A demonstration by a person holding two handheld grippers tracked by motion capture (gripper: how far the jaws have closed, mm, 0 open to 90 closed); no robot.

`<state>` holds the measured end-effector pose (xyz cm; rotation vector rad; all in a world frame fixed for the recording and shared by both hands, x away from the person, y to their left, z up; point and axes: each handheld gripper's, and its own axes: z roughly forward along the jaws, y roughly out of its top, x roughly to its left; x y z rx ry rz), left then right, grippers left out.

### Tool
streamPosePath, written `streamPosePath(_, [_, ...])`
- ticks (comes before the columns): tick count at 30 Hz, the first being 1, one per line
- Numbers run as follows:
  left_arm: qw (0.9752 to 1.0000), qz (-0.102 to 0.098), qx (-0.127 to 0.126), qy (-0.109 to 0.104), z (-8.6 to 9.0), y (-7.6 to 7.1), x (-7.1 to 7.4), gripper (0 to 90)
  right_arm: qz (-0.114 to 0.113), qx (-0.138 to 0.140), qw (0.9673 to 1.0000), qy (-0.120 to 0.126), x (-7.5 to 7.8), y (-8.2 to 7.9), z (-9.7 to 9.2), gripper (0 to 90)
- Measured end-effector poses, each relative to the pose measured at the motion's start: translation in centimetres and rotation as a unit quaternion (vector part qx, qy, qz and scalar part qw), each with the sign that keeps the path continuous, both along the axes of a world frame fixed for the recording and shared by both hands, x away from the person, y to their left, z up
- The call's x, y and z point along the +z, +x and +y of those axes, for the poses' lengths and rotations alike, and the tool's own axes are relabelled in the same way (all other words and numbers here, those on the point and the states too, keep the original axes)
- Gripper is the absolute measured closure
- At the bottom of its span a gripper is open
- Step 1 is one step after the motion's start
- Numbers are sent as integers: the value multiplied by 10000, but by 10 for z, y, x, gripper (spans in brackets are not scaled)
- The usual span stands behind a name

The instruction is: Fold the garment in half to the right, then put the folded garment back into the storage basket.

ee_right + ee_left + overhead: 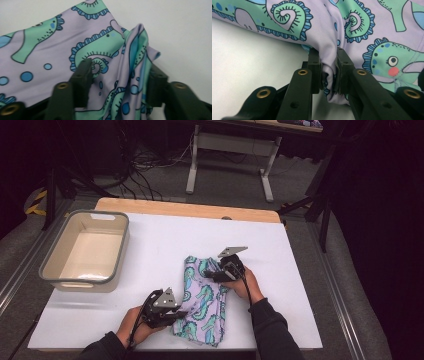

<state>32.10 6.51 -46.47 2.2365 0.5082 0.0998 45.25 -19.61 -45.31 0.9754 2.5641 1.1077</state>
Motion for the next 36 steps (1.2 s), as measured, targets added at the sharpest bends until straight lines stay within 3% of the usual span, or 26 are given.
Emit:
streamPosePath(2, [10000, 9, 30, 26, -1, 0, 0, 781, 102, 37, 9999, 127, 0, 0, -2, 710])
streamPosePath(3, [10000, -3, -2, 4, -2, 0, 0, 781, 103, 2, 9998, 142, -1, 0, -3, 741])
streamPosePath(9, [10000, -1, -25, 11, -2, 0, 0, 781, 79, 29, 9999, 98, 0, -1, -3, 792])
streamPosePath(28, [10000, -53, 3, 32, -2, -1, 0, 781, -245, 114, 9996, -53, 1, -8, 1, 811])
streamPosePath(36, [10000, -36, -48, 1, -2, 0, 0, 781, -425, 87, 9990, 116, 5, -9, -3, 816])
